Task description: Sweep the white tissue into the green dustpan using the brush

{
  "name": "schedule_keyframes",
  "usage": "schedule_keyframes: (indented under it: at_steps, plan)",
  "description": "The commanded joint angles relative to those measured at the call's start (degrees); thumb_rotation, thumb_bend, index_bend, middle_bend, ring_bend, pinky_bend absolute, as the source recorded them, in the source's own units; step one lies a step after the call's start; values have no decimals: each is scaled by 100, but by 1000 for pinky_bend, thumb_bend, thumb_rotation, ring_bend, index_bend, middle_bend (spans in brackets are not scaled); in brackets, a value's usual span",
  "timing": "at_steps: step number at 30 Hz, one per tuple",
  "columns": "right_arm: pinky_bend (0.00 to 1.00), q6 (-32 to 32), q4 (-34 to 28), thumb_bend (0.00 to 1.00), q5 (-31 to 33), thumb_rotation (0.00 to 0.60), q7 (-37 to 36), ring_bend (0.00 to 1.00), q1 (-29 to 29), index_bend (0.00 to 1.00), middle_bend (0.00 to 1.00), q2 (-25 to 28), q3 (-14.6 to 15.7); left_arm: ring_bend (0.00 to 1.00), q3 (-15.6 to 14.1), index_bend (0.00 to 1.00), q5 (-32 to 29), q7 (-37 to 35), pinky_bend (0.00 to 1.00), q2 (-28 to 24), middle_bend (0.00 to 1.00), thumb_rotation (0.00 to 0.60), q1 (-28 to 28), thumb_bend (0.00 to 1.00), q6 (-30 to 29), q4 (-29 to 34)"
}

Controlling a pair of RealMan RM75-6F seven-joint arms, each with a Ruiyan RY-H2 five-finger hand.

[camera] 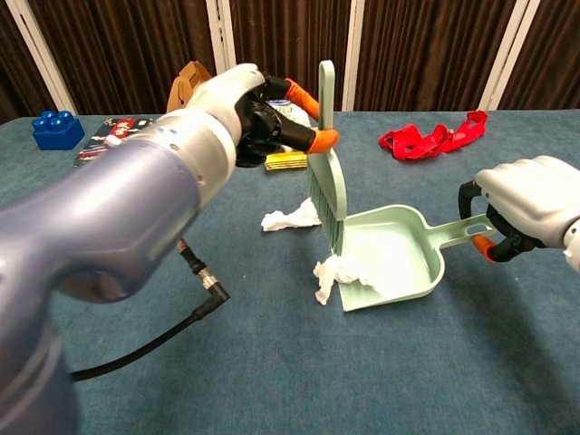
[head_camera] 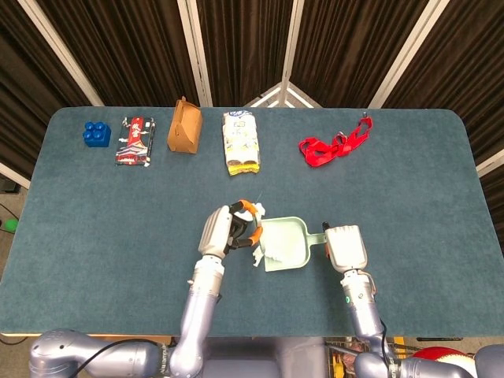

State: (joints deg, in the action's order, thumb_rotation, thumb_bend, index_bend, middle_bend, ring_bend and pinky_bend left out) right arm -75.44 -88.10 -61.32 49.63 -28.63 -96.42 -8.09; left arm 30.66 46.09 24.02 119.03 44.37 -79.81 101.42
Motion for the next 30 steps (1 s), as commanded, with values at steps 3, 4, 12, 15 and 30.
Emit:
schedule_keyframes:
  at_steps: [3,4,12,15,30]
  plan:
    - [796,-6,3,518,-3,600,36,843,-10,541,853,-43,10,1000,-326,783,67,7,1000,-561,1000,600,-274,582,211,418]
    - [796,-15,14,518,-8,600,48,843,-9,541,853,-51,13,1000,-365,783,115,14,1000,-645,1000,600,-291,582,244,412]
    - [796,-10,69,518,24,600,94,843,-33,541,853,-137,-11,1000,-475,784,488,-77,1000,-1240,1000,600,-326,579,544,60]
    - [796,10,128,518,68,600,93,843,-48,541,853,-165,-45,1000,-396,784,469,-229,1000,-1254,1000,600,-295,575,617,-113]
    - [796,146,392,518,245,600,52,843,-113,541,853,-242,-116,1000,-545,788,323,-326,1000,-1208,1000,600,-236,578,645,-82]
